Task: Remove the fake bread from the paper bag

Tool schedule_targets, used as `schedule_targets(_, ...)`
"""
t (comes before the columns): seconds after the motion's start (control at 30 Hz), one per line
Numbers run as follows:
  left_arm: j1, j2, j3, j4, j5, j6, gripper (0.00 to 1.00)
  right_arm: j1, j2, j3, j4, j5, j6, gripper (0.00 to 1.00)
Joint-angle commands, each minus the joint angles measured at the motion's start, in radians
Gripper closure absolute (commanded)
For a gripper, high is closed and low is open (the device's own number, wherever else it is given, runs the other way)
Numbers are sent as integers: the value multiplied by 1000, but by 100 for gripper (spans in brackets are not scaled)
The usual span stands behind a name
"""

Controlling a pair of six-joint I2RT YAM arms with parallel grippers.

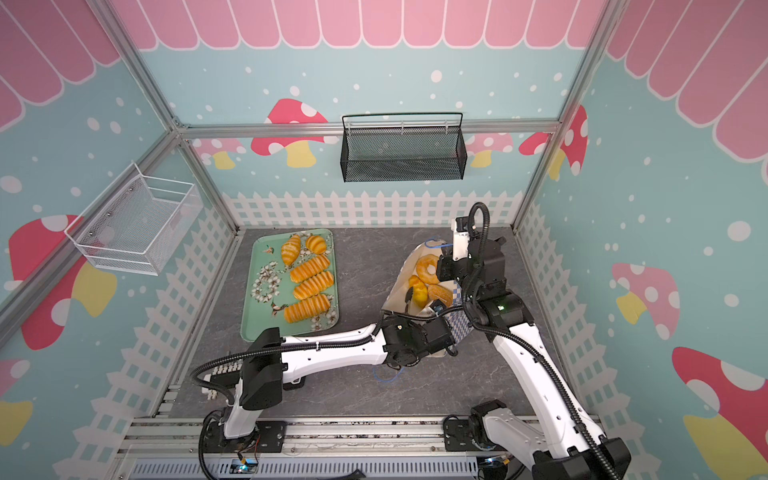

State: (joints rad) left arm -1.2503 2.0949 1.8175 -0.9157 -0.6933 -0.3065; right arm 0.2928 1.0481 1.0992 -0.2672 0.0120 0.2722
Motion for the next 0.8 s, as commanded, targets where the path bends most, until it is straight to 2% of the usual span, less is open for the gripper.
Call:
schedule_targets(0.0,19,-40,-59,78,-50,9,64,12,-2,-9,47,6,21,100)
schedule_targets(0.5,75,-313,-369,333,85,42,99,24,7,-15,49,19,18,100)
schedule_targets(0.77,72,-414,-413,337,156,87,100,41,19,-19,64,26,25,100)
